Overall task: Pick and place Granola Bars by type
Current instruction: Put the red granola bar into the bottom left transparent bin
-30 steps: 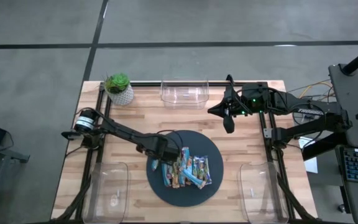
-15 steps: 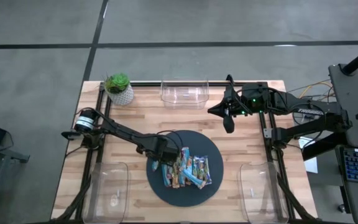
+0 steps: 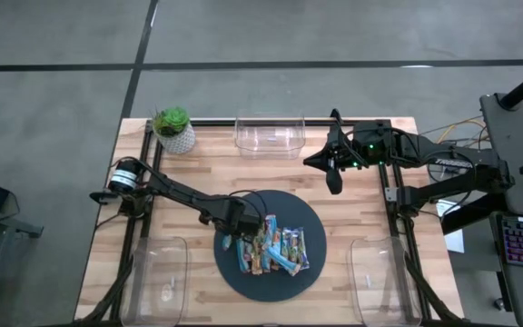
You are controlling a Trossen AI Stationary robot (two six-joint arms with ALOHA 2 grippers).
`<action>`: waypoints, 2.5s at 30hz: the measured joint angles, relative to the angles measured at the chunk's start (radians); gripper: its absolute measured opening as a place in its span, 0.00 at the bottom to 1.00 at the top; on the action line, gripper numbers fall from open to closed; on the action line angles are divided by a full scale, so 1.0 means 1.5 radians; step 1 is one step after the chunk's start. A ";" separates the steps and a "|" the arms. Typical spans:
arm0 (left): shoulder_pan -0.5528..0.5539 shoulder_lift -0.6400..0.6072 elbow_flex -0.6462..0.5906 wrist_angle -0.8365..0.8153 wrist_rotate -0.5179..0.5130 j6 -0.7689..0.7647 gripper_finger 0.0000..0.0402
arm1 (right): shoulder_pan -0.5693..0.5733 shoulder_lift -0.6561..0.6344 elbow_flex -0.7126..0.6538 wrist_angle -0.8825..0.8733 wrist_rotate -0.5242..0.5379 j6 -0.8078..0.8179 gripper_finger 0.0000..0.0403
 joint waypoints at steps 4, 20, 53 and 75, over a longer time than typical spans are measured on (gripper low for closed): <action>0.000 0.000 0.000 0.000 0.006 0.003 0.16 | 0.000 0.000 0.000 0.000 0.000 0.000 0.02; 0.012 -0.122 0.000 -0.051 0.020 0.022 0.16 | 0.000 0.000 0.000 0.000 0.000 -0.013 0.02; -0.155 -0.359 0.000 -0.194 0.209 0.177 0.16 | 0.000 0.000 0.000 0.002 0.017 -0.032 0.02; -0.276 -0.359 -0.010 -0.348 0.168 0.379 0.16 | -0.001 0.000 0.000 0.002 0.027 -0.027 0.02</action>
